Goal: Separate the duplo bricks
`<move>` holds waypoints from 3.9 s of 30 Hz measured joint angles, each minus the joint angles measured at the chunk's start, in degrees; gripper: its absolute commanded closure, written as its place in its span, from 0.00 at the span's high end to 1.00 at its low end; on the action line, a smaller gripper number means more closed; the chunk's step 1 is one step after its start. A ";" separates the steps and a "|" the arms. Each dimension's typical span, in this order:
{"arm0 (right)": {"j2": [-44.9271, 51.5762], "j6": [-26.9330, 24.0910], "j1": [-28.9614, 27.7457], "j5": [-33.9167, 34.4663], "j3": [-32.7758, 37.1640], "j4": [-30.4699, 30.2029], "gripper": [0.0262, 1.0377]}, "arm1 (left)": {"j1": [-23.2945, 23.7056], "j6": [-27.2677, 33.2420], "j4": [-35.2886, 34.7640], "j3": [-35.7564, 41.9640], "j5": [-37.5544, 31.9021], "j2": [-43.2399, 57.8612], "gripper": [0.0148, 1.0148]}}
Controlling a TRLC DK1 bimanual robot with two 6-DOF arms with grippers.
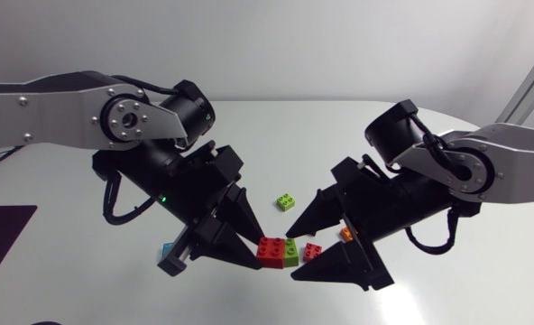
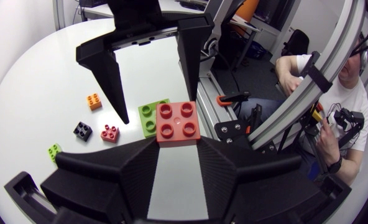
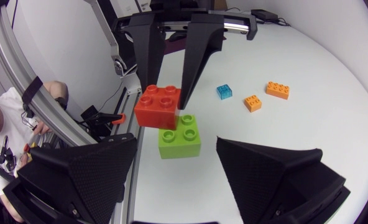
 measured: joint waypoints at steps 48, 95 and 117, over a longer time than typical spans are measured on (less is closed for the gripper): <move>-0.22 -0.24 -12.13 12.74 -1.57 6.78 0.24 | 1.66 6.75 -2.01 4.87 -1.36 6.58 0.29; -8.76 -0.20 -17.38 9.57 -0.81 4.59 0.24 | -16.17 -10.45 26.91 1.36 -29.86 21.42 0.85; 2.86 1.55 -15.41 13.22 0.81 11.54 0.24 | -13.79 -9.01 24.04 -4.07 -28.13 6.88 0.80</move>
